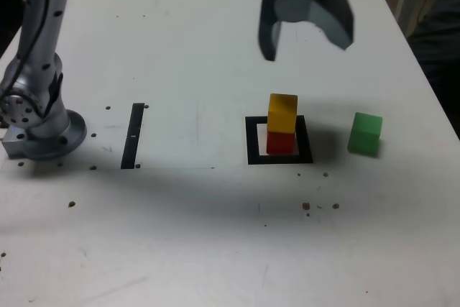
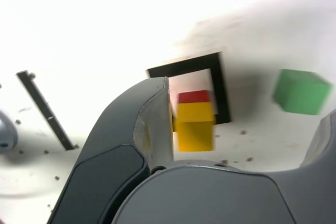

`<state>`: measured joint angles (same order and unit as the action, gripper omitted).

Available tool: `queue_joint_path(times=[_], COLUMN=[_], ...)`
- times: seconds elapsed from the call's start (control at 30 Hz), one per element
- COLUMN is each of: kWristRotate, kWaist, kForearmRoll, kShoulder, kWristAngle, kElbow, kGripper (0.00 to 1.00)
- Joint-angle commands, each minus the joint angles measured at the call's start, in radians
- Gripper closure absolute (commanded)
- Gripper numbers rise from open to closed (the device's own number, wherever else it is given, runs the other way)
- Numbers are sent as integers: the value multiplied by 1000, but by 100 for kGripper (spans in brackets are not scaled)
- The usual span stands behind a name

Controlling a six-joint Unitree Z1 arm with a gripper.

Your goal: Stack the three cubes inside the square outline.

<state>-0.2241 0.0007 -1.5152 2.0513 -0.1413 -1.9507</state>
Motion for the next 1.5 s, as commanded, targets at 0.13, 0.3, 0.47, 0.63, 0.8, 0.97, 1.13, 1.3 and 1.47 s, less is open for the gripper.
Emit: queue_joint_path(times=[0.13,0.3,0.47,0.63,0.8,0.97,1.13,1.3,1.47], kWristRotate=[-46,-73,-97,-113,-120,-120,-120,-117,-106], kWaist=[1,1,0,-3,-6,-12,-19,-21,-21], kForearmRoll=[-52,-71,-72,-69,-69,-68,-67,-67,-69], kShoulder=[110,178,239,305,363,408,448,475,488], kWristAngle=[7,13,31,55,75,93,110,124,132], kElbow=[-184,-287,-334,-365,-397,-419,-439,-450,-457], kGripper=[0,0,0,0,1,1,3,6,21])
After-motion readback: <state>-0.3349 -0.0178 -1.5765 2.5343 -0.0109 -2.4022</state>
